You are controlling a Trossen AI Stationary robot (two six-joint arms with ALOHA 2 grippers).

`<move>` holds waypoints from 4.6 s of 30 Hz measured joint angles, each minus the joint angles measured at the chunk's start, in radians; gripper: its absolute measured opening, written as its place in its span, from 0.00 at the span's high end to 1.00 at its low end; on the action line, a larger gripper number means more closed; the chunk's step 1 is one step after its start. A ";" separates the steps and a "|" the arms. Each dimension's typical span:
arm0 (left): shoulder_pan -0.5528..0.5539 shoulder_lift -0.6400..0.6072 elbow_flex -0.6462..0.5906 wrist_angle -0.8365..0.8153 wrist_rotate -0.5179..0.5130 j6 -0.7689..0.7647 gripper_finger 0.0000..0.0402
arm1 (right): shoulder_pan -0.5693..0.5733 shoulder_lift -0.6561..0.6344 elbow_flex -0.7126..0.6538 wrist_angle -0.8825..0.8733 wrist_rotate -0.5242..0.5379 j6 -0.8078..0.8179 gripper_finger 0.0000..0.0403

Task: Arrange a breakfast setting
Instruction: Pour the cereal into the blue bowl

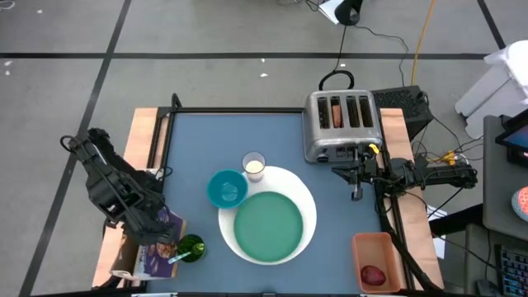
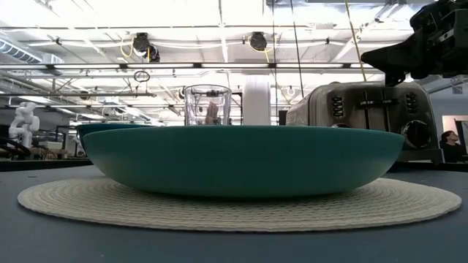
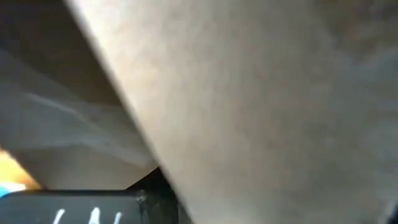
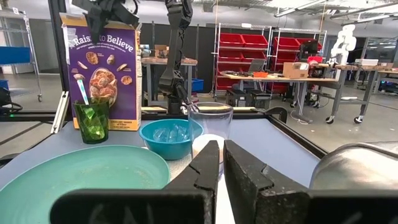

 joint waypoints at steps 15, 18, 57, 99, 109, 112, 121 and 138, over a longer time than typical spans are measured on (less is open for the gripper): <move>0.000 -0.002 -0.080 0.002 0.003 0.021 0.66 | 0.000 0.000 0.000 0.000 0.000 0.000 0.96; 0.000 -0.002 -0.081 0.002 0.003 0.020 0.66 | 0.000 0.000 0.000 0.000 0.000 0.000 0.96; 0.000 -0.114 -0.084 0.000 0.053 -0.031 0.98 | 0.000 0.000 0.000 0.000 0.000 0.000 0.96; 0.000 -0.303 -0.082 0.000 0.204 -0.263 0.98 | 0.000 0.000 0.000 0.001 0.000 -0.022 0.96; 0.000 -0.291 -0.082 0.000 -0.006 -0.219 0.98 | 0.000 0.000 0.000 0.002 0.000 -0.051 0.96; 0.000 -0.293 -0.082 0.001 -0.004 -0.223 0.98 | 0.000 0.000 0.000 0.002 0.000 -0.060 0.96; 0.000 -0.295 -0.153 0.002 0.034 -0.236 0.98 | 0.000 0.000 0.000 0.002 0.000 -0.067 0.96; 0.002 -0.397 -0.285 0.000 -0.199 -0.206 0.99 | 0.000 0.000 0.000 0.002 0.001 -0.247 0.96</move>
